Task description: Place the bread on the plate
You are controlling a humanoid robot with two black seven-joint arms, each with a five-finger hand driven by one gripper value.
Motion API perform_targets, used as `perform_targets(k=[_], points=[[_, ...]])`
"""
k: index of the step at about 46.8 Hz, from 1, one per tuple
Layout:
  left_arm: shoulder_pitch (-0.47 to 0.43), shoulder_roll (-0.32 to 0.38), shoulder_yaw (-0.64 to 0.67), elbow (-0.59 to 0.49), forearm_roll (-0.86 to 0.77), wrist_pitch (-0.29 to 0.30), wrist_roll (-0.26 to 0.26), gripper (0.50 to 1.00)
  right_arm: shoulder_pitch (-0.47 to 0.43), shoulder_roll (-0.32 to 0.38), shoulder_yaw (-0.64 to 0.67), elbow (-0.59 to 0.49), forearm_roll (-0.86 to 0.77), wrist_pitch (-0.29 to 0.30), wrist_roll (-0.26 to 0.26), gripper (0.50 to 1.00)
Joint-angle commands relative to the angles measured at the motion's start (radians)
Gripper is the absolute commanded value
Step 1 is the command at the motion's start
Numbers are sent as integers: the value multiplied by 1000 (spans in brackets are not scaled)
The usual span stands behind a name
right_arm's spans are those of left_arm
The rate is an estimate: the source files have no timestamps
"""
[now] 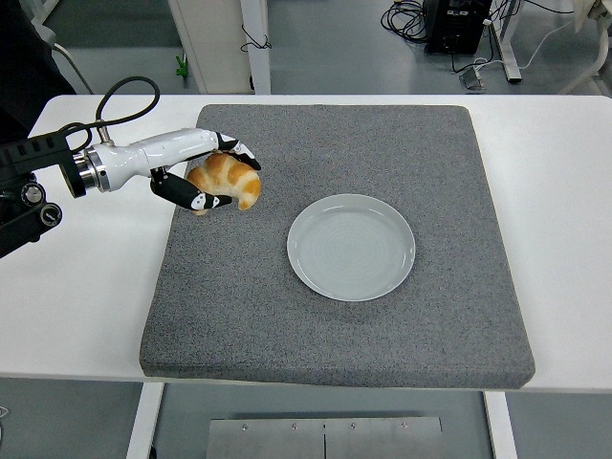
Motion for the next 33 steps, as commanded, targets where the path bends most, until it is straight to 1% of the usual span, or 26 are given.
perform_targets(k=[1, 7, 23, 33], points=[[-1, -5, -38, 1, 4, -28, 3, 601, 0, 0, 0, 0, 0, -1, 1, 1000], [-16, -27, -61, 1, 5, -39, 14, 604, 0, 0, 0, 1, 0, -1, -1, 1000], [-59, -151, -63, 1, 34, -46, 84, 605, 0, 0, 0, 0, 0, 1, 1, 1000], [-73, -212, -65, -1, 34, -48, 120, 605, 0, 0, 0, 0, 0, 1, 1, 1000]])
